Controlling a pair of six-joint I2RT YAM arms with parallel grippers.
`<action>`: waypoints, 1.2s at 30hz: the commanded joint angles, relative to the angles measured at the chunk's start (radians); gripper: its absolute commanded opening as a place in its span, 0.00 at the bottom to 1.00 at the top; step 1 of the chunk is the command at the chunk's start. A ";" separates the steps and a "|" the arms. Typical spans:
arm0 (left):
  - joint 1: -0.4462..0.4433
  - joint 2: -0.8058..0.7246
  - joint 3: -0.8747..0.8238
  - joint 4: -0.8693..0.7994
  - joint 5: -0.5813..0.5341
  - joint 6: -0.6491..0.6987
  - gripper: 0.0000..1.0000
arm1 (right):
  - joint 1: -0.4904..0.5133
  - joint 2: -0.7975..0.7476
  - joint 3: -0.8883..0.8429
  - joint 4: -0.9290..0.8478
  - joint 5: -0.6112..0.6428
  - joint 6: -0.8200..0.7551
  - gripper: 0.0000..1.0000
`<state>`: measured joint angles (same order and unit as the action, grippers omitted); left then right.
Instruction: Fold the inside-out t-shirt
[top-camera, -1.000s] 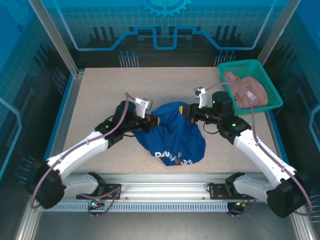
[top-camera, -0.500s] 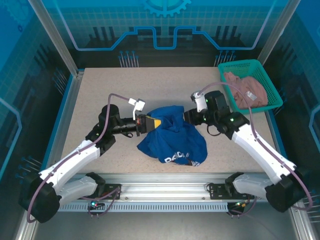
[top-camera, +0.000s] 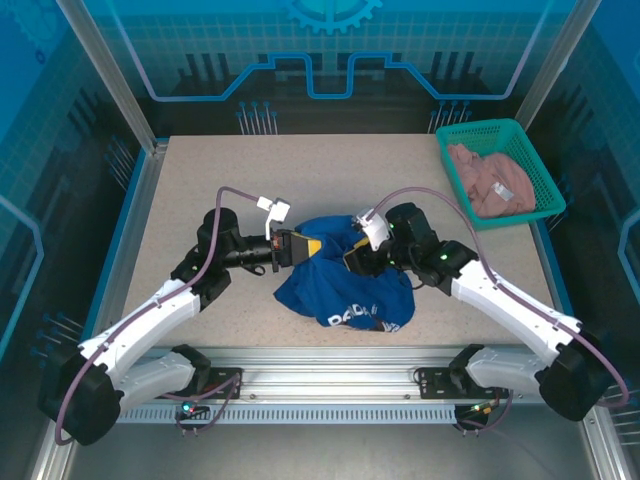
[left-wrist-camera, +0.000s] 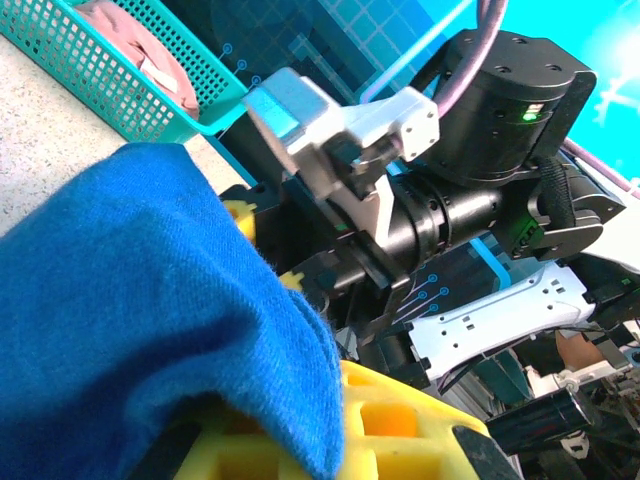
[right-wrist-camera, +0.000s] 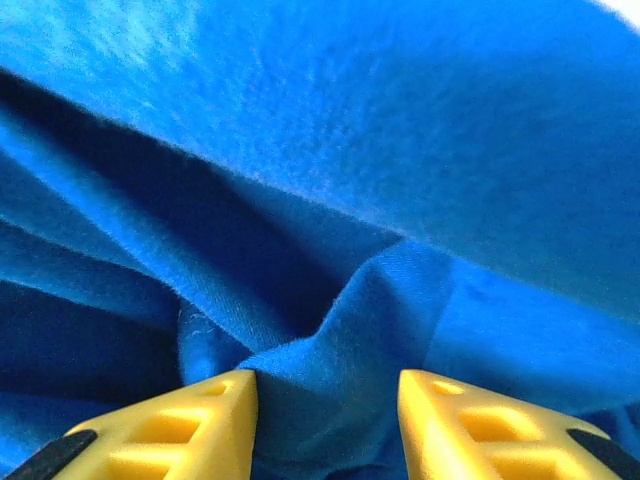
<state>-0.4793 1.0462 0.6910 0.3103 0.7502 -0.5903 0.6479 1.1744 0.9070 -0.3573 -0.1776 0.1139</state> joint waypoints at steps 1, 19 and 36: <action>0.011 -0.021 0.010 -0.008 0.014 0.041 0.00 | 0.013 0.008 0.009 0.052 -0.045 -0.002 0.41; 0.070 -0.074 -0.013 -0.220 -0.327 0.098 0.00 | -0.197 -0.212 -0.059 0.232 -0.386 0.196 0.00; -0.091 -0.211 0.046 -0.536 -0.768 0.318 0.65 | -0.248 -0.165 -0.083 0.433 -0.497 0.357 0.00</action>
<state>-0.5110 0.8604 0.7116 -0.2577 -0.0044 -0.3733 0.4156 1.0046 0.8303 0.0387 -0.6445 0.4564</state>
